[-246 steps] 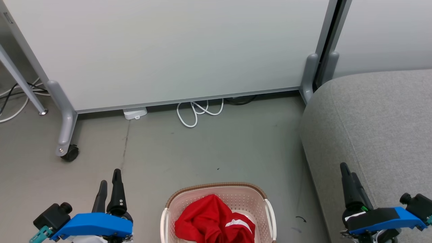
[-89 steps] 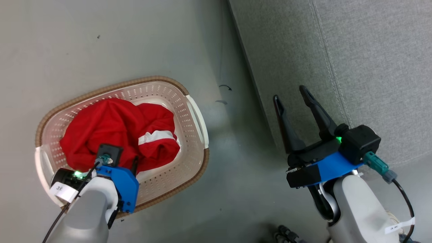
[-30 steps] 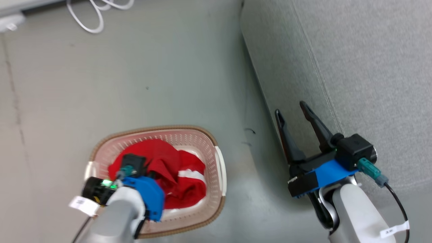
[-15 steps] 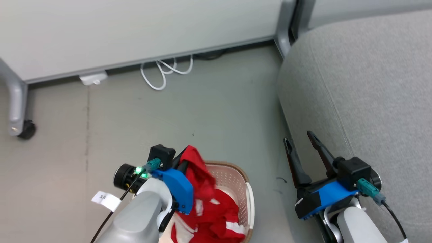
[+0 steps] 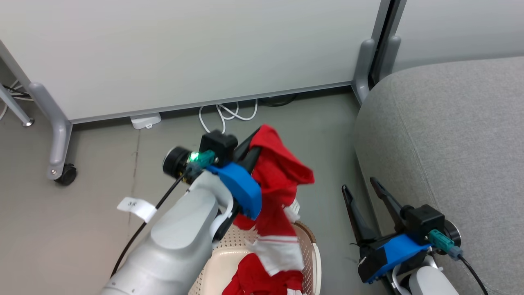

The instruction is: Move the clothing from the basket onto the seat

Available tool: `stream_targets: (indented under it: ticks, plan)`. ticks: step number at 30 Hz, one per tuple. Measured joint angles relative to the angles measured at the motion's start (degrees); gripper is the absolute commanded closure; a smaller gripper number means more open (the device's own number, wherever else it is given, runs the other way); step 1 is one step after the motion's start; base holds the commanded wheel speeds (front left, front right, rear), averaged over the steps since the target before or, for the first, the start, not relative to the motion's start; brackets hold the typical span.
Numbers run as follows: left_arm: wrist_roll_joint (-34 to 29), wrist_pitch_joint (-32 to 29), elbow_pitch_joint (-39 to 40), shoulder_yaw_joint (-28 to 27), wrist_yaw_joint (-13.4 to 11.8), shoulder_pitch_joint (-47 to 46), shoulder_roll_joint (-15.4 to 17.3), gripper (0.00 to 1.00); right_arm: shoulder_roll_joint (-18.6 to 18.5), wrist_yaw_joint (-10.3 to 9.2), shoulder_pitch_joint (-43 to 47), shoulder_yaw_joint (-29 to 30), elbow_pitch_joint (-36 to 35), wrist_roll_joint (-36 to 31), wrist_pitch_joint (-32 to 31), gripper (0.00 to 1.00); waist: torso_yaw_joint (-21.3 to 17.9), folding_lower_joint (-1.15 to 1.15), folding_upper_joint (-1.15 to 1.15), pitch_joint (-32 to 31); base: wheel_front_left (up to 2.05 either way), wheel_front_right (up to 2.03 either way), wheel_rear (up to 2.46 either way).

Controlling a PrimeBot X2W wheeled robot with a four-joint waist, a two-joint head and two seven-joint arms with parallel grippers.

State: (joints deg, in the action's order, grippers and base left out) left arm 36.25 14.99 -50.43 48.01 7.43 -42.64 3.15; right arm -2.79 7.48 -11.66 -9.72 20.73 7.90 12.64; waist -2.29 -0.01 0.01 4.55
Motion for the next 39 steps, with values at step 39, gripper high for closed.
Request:
stream_targets:
  ticks: [39]
  plan:
    - [9.42,-0.85,11.98,10.44,-4.21,-8.32,-0.25,1.0,0.0,0.0,0.29,-8.14,-1.04,2.96,-6.08,0.0,1.05,0.01,0.0,-4.55,0.0,0.0,0.0]
